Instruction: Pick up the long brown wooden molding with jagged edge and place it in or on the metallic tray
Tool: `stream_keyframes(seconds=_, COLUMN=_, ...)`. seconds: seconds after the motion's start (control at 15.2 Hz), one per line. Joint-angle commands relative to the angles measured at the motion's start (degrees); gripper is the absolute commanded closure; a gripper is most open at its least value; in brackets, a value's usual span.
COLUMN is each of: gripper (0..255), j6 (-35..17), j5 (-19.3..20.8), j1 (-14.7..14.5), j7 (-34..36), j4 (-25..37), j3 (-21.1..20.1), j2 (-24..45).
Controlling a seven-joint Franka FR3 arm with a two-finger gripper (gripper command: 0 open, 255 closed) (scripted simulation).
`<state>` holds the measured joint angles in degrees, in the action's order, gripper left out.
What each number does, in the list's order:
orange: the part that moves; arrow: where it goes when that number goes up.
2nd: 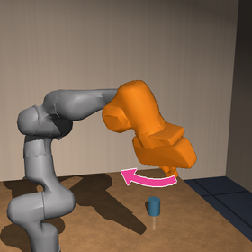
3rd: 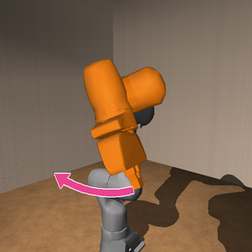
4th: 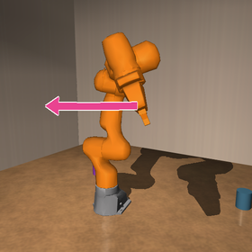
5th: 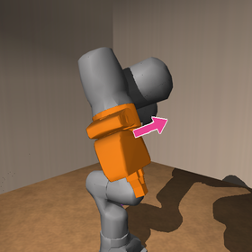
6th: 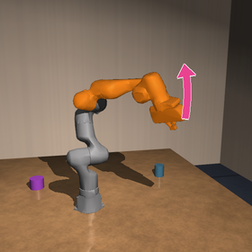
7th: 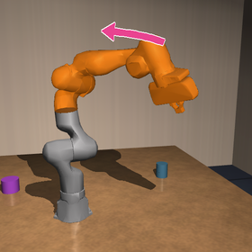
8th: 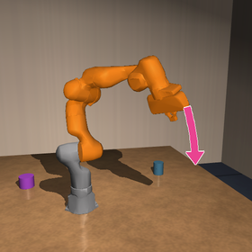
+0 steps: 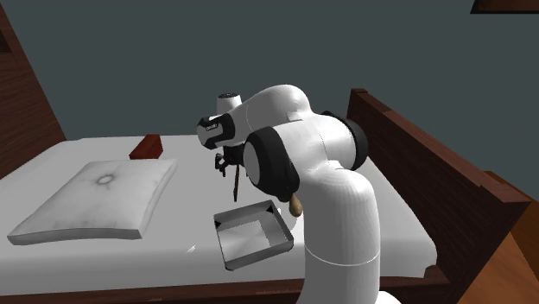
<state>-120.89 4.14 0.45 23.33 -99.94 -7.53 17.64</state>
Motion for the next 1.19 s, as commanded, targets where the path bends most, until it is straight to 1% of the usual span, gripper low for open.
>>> stream_keyframes(seconds=0.0, gripper=0, j6=-1.29, j5=0.14, j1=-0.02, j7=0.09, j4=-0.56, j3=0.06, j2=0.70)
stream_keyframes(seconds=0.53, gripper=0, j6=-1.65, j5=0.18, j1=-0.02, j7=0.11, j4=-0.73, j3=0.07, j2=0.89)
stream_keyframes(seconds=0.59, gripper=255, j6=-1.65, j5=0.18, j1=-0.02, j7=0.11, j4=-0.73, j3=0.07, j2=0.89)
stream_keyframes(seconds=1.12, gripper=255, j6=-1.64, j5=0.18, j1=-0.02, j7=0.11, j4=-0.73, j3=0.07, j2=0.90)
